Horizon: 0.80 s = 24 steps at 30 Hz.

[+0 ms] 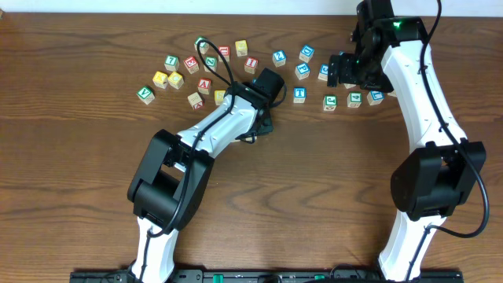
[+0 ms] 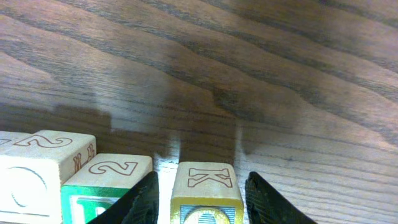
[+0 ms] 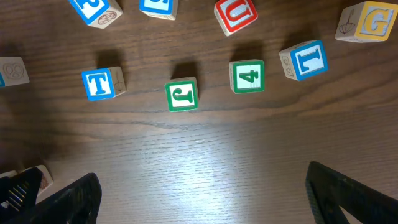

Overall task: Spell out ROBOT
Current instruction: 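Set the O block beside B and hold it in place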

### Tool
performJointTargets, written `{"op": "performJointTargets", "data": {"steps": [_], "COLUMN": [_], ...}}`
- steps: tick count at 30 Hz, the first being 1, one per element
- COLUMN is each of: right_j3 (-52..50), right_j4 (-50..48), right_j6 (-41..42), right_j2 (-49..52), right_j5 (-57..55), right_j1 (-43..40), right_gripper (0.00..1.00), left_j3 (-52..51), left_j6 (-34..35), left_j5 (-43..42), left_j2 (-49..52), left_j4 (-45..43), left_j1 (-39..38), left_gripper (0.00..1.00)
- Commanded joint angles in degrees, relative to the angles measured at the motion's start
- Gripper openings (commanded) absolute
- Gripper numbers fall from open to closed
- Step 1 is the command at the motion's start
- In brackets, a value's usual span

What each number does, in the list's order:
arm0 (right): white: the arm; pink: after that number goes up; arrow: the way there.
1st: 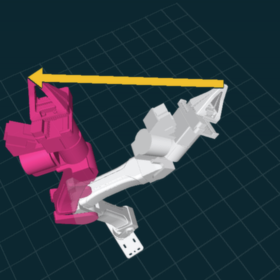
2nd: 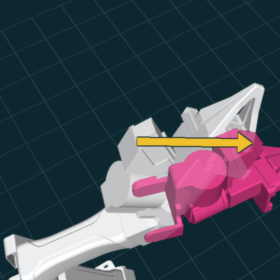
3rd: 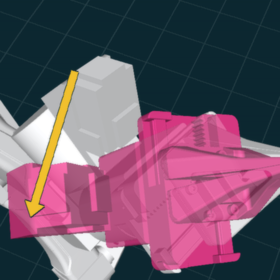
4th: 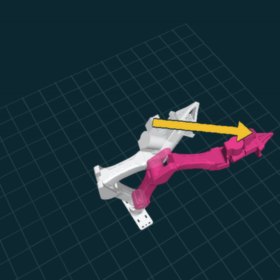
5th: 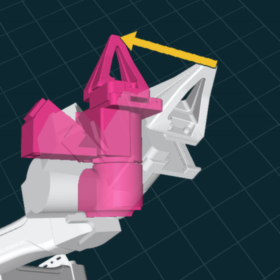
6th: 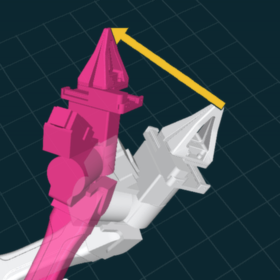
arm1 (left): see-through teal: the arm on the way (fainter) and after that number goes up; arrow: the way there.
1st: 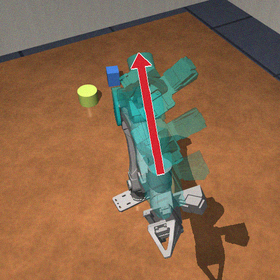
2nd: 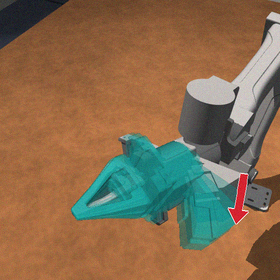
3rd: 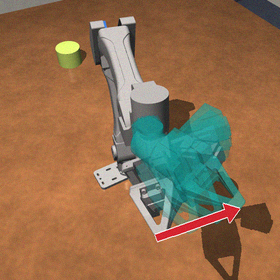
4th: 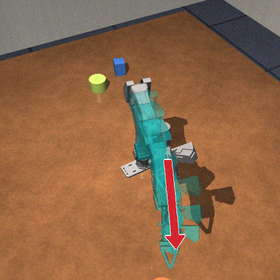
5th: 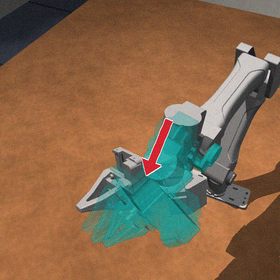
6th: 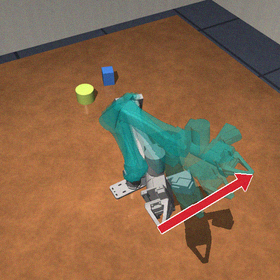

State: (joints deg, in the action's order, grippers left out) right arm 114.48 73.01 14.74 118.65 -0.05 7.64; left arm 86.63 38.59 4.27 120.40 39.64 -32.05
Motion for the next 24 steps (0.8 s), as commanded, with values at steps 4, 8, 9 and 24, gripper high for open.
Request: {"op": "performJointTargets", "data": {"steps": [4,8,9,24], "right_j3": [0.15,0.15,0.15,0.15], "right_j4": [0.04,0.04,0.02,0.04], "right_j6": [-0.22,-0.22,-0.22,-0.22], "right_j2": [-0.87,-0.87,-0.87,-0.87], "right_j5": [-0.9,-0.9,-0.9,-0.9], "right_j1": [0.28,0.28,0.28,0.28], "right_gripper": [0.99,0.99,0.99,0.99], "left_j3": [-0.79,1.01,1.51,1.9], "left_j6": [0.22,-2.01,-2.95,-6.43], "left_j5": [0.92,0.94,0.94,1.29], "left_j2": [-0.61,-0.76,-1.09,-6.99], "left_j4": [0.15,1.51,1.86,1.77], "left_j1": [-0.17,-0.17,-0.17,-0.48], "left_gripper": [0.44,0.43,0.43,0.43]}}
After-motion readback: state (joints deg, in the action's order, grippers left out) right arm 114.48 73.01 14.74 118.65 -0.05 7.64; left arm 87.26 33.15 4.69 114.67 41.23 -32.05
